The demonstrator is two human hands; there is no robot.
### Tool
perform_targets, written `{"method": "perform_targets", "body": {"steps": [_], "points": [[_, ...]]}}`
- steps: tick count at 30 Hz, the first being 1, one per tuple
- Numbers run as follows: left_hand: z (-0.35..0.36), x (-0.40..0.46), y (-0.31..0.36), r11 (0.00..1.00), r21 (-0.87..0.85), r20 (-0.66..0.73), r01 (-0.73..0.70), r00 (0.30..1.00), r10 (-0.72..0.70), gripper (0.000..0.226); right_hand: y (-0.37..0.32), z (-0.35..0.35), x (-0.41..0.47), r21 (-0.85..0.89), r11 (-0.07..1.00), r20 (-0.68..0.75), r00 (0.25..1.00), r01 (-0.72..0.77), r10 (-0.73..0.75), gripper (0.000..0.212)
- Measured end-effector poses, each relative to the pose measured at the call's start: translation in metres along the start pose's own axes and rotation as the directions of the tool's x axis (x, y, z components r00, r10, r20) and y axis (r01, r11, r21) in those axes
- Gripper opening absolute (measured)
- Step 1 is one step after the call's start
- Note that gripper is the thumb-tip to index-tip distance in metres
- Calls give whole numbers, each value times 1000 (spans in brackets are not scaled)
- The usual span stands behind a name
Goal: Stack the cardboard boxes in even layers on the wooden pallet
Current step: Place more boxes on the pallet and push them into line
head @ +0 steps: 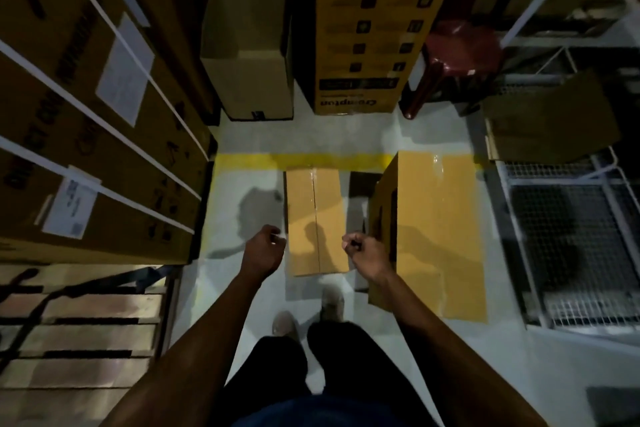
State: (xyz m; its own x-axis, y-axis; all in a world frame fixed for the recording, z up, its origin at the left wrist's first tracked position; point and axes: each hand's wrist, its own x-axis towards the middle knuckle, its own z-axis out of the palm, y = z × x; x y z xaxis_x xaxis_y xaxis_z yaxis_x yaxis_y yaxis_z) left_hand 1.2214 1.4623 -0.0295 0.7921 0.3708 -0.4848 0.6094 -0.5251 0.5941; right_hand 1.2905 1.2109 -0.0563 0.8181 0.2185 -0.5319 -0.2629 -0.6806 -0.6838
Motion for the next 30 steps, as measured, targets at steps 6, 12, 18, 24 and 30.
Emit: {"method": "perform_targets", "body": {"steps": [6,12,18,24,30], "points": [[42,69,-4,1000,-5,-13,22,1000,-22,39,23,10,82,13,1000,26,999,-28,27,10],[83,136,-22,999,12,2,36,999,-36,49,48,23,148,-34,999,-24,1000,12,-13,12],[137,224,-64,999,23,21,45,999,-46,53,103,69,231,-37,998,35,998,-51,52,32],[208,305,-136,994,50,70,99,992,-102,60,169,123,318,-92,992,59,994,-89,95,49],[275,373,-204,982,90,106,164,979,-174,76,245,182,401,-52,978,37,979,-201,203,74]]}}
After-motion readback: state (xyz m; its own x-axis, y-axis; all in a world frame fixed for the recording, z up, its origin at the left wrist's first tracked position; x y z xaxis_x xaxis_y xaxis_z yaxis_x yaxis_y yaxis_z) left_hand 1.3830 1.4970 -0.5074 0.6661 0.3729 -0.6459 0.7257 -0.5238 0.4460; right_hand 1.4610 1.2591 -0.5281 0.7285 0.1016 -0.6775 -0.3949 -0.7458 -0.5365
